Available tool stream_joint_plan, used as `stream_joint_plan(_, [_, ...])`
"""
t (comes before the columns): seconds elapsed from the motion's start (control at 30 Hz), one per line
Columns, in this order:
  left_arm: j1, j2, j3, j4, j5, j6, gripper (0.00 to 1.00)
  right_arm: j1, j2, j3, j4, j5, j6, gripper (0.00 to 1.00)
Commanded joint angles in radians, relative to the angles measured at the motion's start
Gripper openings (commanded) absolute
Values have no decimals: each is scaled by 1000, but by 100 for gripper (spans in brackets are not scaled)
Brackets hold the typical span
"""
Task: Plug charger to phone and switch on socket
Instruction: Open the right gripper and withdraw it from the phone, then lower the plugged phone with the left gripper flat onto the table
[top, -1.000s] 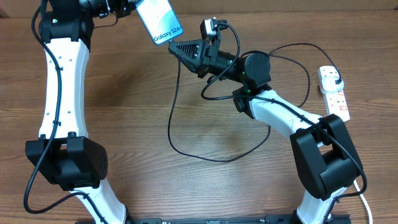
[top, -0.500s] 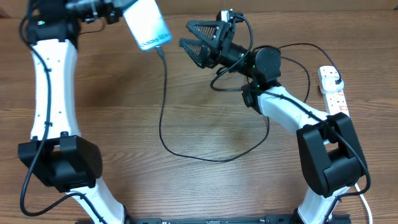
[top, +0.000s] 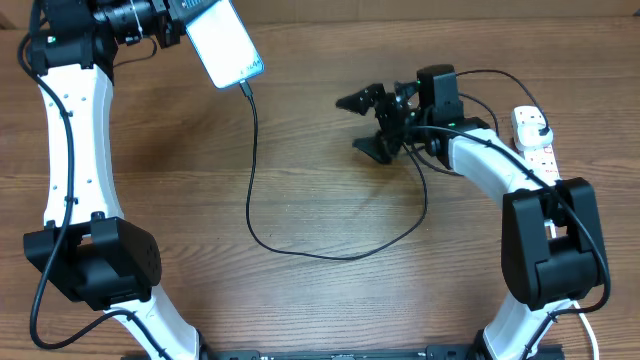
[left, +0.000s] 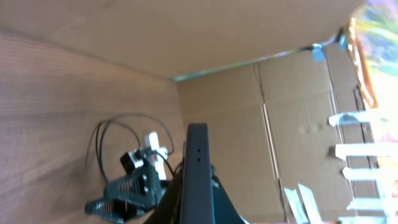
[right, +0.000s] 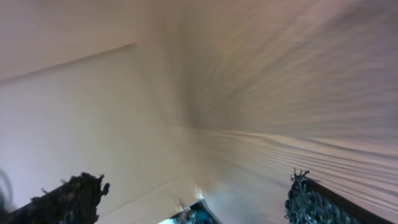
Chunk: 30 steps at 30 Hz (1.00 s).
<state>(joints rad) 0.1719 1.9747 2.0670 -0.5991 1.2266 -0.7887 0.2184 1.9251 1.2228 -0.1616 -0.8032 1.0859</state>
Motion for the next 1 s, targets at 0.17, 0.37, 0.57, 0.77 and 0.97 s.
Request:
stream_joint_plan(0.17, [-98, -11, -37, -356, -251, 347, 4, -35, -254, 9, -406, 459, -258, 95])
stream_joint_plan(0.37, [-232, 10, -147, -364, -463, 367, 4, -35, -412, 9, -481, 541, -317, 100])
stream_joint_plan(0.57, [-332, 50, -243, -302, -530, 364, 4, -35, -520, 9, -489, 541, -359, 100])
stream_joint_plan(0.77, [-429, 166, -256, -248, -533, 285, 4, -35, -549, 9, -540, 541, -361, 100])
stream_joint_plan(0.97, [-486, 275, -256, -166, -529, 266, 4, -35, -549, 9, -568, 541, -388, 100])
